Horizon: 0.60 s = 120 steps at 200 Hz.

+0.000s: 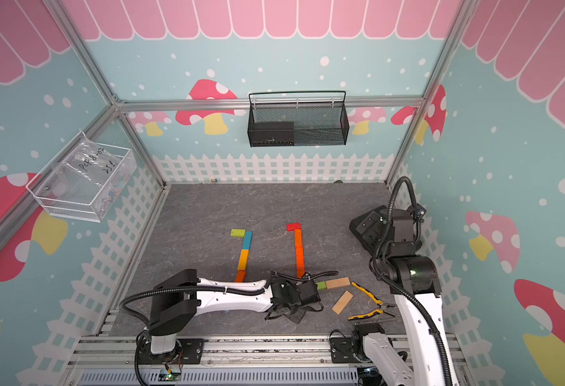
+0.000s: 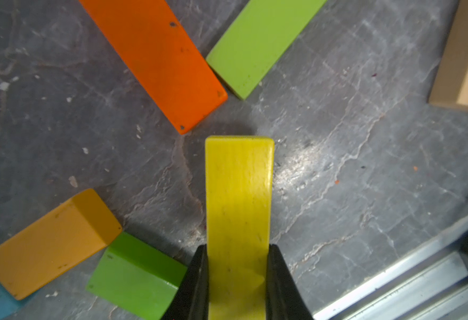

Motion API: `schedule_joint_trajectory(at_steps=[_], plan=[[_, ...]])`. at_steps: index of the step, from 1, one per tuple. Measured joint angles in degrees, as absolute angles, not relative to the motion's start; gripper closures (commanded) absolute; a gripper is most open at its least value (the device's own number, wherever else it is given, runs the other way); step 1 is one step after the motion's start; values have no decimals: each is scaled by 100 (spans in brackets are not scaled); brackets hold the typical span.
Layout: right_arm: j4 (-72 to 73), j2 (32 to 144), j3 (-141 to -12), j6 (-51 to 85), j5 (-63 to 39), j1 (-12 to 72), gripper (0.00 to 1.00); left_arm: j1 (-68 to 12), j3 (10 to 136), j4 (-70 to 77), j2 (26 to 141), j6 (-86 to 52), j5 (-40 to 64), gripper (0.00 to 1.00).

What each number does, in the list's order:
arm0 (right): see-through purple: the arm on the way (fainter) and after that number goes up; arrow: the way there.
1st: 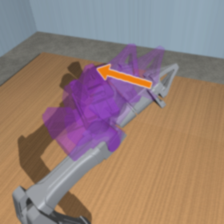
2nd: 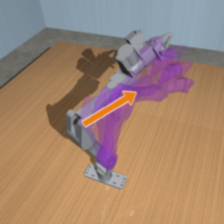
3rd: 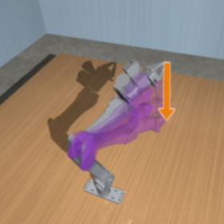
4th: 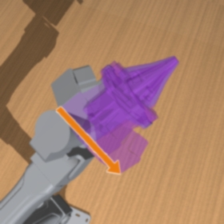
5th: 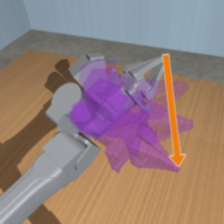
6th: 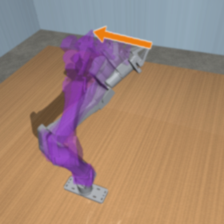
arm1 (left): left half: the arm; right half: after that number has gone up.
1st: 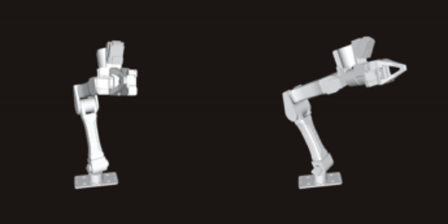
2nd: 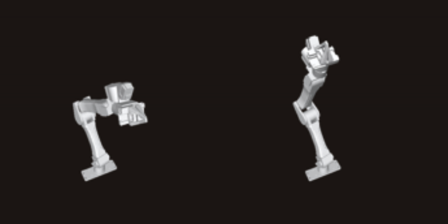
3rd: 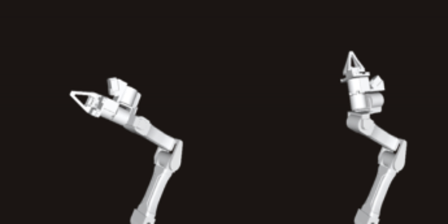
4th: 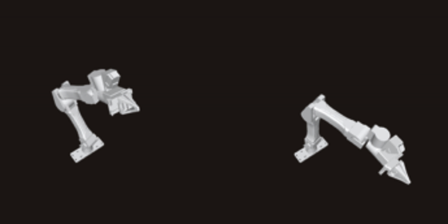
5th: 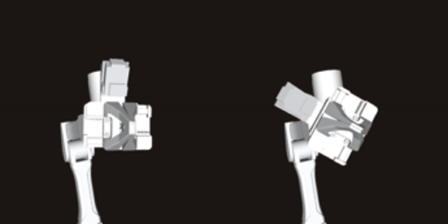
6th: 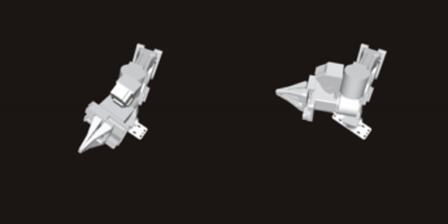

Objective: Assemble a giraffe with building blocks
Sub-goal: Assemble the building block at the center of the board.

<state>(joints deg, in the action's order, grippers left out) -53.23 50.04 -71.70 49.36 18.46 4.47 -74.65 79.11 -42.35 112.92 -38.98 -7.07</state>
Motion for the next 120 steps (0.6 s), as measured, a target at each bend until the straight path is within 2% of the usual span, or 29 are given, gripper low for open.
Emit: schedule_joint_trajectory(at_steps=[120], plan=[[-5260, 4967, -7026, 4908, 1835, 373, 0, -7474, 8086, -4289, 11509, -4224, -659, 100]])
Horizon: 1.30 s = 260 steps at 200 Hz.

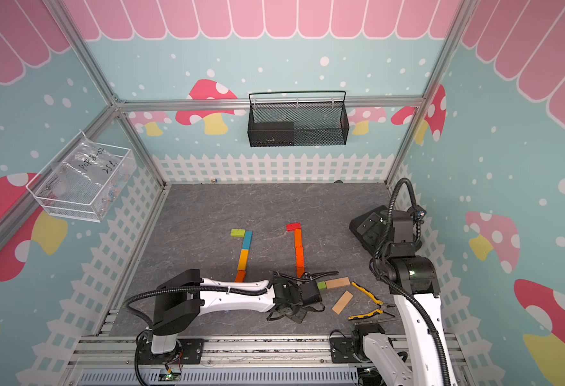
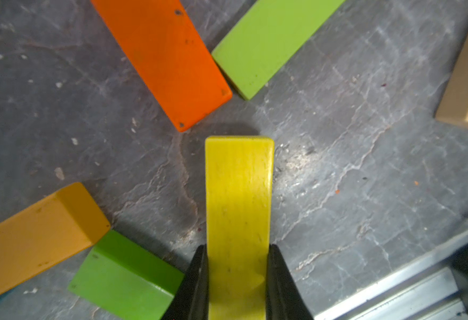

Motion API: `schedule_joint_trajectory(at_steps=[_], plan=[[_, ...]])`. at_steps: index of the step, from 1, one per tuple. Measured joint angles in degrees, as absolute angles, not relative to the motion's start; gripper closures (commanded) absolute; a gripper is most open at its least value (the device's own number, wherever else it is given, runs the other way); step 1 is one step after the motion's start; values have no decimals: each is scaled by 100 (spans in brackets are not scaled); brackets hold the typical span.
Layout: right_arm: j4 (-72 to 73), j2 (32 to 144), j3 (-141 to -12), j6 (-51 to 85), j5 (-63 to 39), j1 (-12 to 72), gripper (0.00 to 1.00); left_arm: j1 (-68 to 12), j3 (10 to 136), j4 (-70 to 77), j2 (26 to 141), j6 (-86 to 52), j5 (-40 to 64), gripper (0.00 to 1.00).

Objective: Assemble a giraffe with building blocks
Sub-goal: Assemble the building block at the center of the board.

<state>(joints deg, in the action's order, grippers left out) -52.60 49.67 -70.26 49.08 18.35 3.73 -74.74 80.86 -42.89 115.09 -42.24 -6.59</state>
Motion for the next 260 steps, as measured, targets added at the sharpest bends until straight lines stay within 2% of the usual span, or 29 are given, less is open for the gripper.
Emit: schedule_joint_trajectory(at_steps=[194, 260], plan=[[-5223, 4974, -6982, 4864, 1778, 261, 0, -7467, 8281, -4397, 11701, -4202, -650, 82], [-5223, 4976, -6982, 4847, 1712, 255, 0, -7456, 8298, -4414, 11703, -4185, -650, 71]])
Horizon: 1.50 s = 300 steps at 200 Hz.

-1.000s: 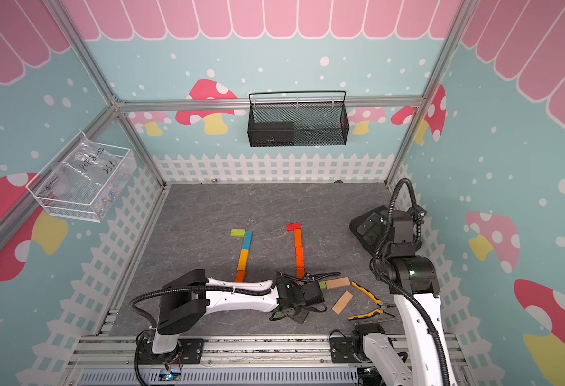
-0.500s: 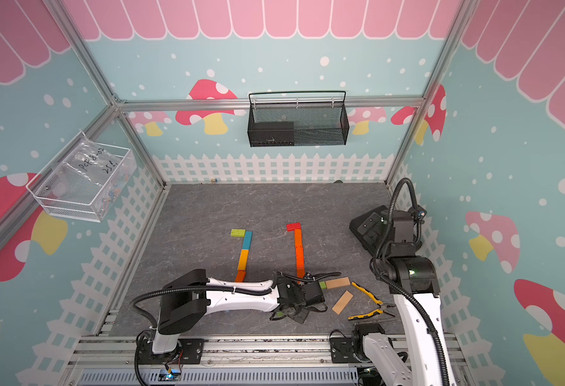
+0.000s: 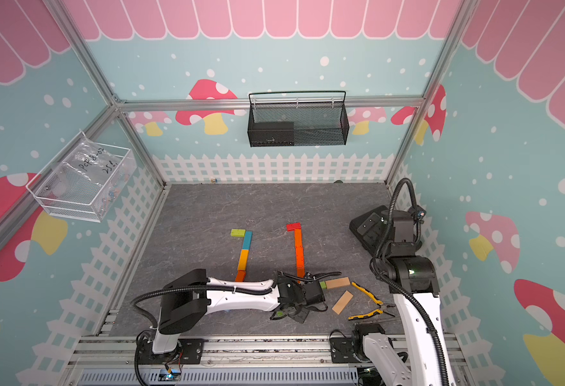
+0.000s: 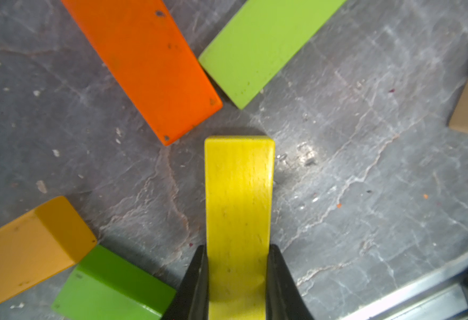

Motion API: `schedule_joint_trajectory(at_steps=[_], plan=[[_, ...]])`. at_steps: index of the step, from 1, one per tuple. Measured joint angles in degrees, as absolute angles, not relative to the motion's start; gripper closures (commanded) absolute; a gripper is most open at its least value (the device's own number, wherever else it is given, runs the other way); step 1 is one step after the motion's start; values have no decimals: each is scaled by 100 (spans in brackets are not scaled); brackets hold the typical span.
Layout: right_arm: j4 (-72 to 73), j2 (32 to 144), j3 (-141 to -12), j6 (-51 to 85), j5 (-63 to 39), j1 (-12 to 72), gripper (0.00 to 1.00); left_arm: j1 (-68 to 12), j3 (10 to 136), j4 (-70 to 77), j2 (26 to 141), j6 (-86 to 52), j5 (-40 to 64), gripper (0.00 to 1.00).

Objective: Assemble a giraffe with building blocks
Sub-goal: Assemble the building block at the center of the board, then move the distractor to the corner of the board.

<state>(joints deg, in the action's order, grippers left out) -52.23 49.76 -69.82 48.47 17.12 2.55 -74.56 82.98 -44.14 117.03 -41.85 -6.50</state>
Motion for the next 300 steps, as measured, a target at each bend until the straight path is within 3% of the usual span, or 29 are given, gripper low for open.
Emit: schedule_joint_trajectory(at_steps=[119, 165, 209, 242, 268, 300], plan=[[-5306, 5046, -6989, 4818, 1697, 220, 1, -7511, 8283, -4456, 11187, -4088, -668, 40], [-5719, 5249, -6925, 4801, 1549, 217, 13, -7487, 8224, -4427, 9701, -3824, -950, 40], [-5802, 5194, -5548, 4884, 718, 213, 23, -6976, 8053, -4357, 8733, -3531, -1199, 40], [-5957, 4866, -4842, 5070, 432, 213, 23, -6563, 7706, -4296, 8530, -3361, -1219, 40], [-5951, 4810, -4681, 5286, 438, 211, 14, -6447, 7467, -4237, 8519, -3260, -1179, 40], [-5653, 5033, -4379, 5649, 482, 27, 12, -6316, 7210, -4147, 8342, -3210, -1094, 40]])
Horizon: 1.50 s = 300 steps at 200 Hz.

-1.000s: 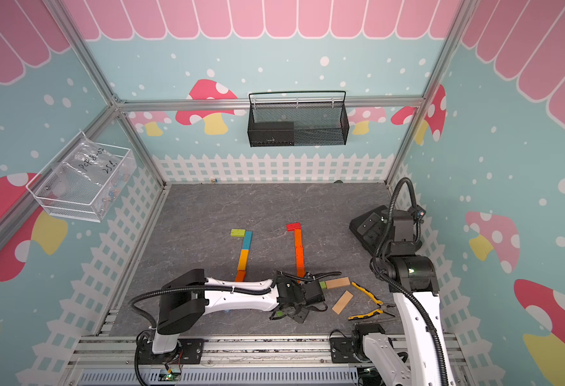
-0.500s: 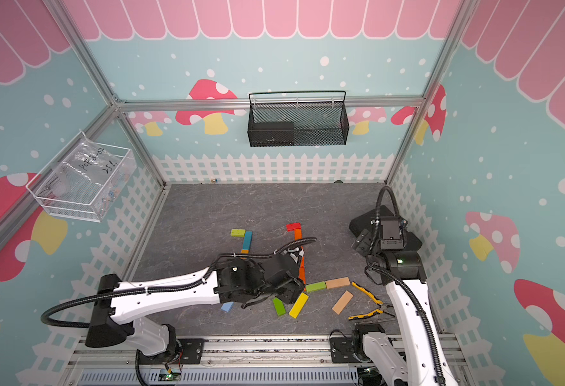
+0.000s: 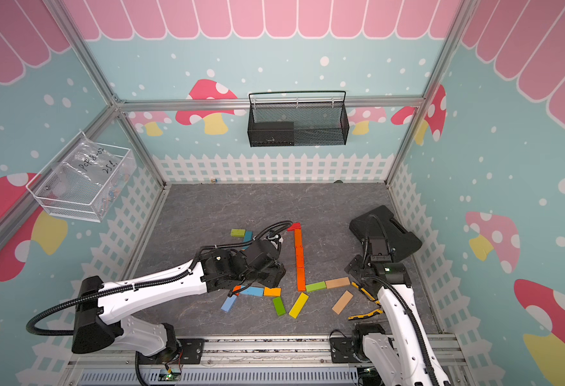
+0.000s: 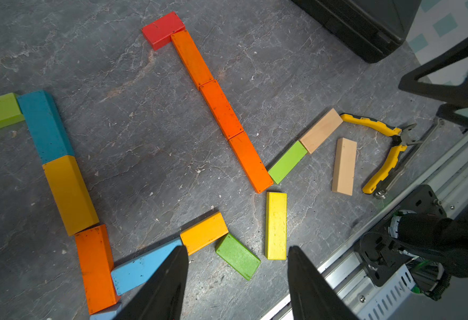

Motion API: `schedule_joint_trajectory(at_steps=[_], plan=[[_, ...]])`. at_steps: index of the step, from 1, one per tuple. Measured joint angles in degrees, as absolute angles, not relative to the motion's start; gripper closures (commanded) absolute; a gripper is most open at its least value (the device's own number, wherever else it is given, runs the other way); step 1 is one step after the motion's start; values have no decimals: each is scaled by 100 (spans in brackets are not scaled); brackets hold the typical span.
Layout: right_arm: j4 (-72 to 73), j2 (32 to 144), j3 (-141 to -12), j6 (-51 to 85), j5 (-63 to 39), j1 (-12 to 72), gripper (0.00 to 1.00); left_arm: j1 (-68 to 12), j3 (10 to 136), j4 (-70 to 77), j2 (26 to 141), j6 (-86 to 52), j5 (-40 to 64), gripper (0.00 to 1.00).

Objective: Assemble a giraffe with building blocks
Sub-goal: Move the distractor to the corner of the board.

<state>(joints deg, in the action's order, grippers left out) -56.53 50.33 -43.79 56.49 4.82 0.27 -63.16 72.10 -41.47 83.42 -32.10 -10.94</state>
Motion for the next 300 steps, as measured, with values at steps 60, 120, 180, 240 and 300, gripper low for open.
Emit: schedule_joint_trajectory(at_steps=[60, 120, 180, 240, 300], plan=[[-4849, 5391, -3752, 6495, 292, -884, 13, -5885, 6792, -4021, 7688, -3140, -980, 40], [-4106, 5780, -3028, 6971, -419, -1632, 21, -5673, 6659, -3994, 7627, -2995, -744, 40], [-3494, 6154, -2768, 7017, -648, -2187, 52, -5673, 6650, -3911, 7634, -2954, -576, 40], [-3181, 6346, -2720, 6637, -484, -2722, 78, -5673, 6650, -3883, 7782, -2950, -576, 40], [-3070, 6624, -3271, 6077, 91, -3004, 78, -5675, 6652, -3872, 7872, -2950, -567, 40]])
